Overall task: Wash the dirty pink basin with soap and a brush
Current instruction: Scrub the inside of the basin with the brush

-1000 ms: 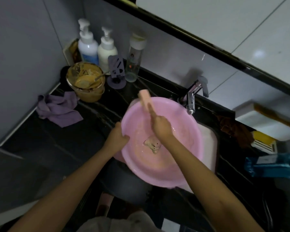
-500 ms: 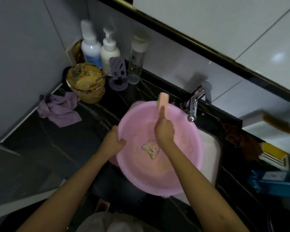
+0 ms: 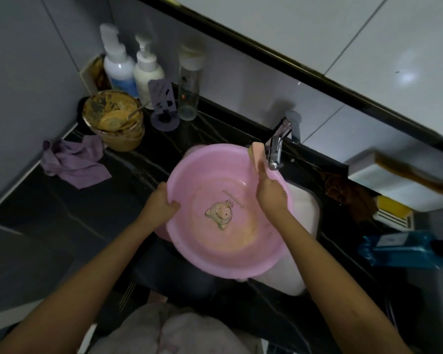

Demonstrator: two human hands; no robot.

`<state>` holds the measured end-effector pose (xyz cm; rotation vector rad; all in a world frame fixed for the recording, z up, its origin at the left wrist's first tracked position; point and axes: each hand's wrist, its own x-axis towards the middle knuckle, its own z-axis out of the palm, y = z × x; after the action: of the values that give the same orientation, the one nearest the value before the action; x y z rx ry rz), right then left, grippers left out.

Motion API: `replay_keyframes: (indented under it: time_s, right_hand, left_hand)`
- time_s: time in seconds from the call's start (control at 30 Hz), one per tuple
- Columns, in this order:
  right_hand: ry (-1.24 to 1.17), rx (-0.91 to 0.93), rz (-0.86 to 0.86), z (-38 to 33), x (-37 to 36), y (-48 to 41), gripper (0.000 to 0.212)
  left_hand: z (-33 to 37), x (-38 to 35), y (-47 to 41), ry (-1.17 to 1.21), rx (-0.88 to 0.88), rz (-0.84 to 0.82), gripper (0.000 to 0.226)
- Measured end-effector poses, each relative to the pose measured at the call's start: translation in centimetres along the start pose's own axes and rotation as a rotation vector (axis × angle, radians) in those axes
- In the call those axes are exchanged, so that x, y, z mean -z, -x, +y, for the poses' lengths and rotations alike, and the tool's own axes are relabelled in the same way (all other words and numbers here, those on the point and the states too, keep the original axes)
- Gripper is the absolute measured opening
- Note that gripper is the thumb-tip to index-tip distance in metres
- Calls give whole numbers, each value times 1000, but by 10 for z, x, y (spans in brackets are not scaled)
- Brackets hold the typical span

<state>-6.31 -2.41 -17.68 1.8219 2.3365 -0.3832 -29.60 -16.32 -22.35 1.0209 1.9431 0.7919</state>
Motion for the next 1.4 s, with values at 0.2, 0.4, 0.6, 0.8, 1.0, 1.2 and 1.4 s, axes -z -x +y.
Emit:
replay_keyframes:
  time_s: [0.2, 0.4, 0.6, 0.8, 1.0, 1.2, 1.4]
  right_hand:
    - [-11, -125, -51, 47, 4, 33, 57]
    - [-179, -226, 27, 74, -11, 91, 50]
    - [-145, -422, -39, 52, -27, 157, 51]
    - [-41, -370, -147, 7, -43, 213, 69]
    - [-84, -369, -130, 5, -38, 225, 60]
    - [-312, -231, -349, -86, -30, 226, 57]
    - [-610, -163, -291, -163, -39, 207, 56]
  left_hand:
    - [4, 2, 3, 14, -14, -4, 39]
    - [9, 3, 7, 47, -24, -14, 39]
    - [5, 8, 6, 59, -44, -62, 45]
    - [1, 12, 2, 57, -60, -109, 64]
    - [-5, 14, -4, 57, -116, -145, 57]
    - [-49, 6, -40, 107, -55, -227, 73]
    - [-4, 24, -9, 244, -31, -276, 61]
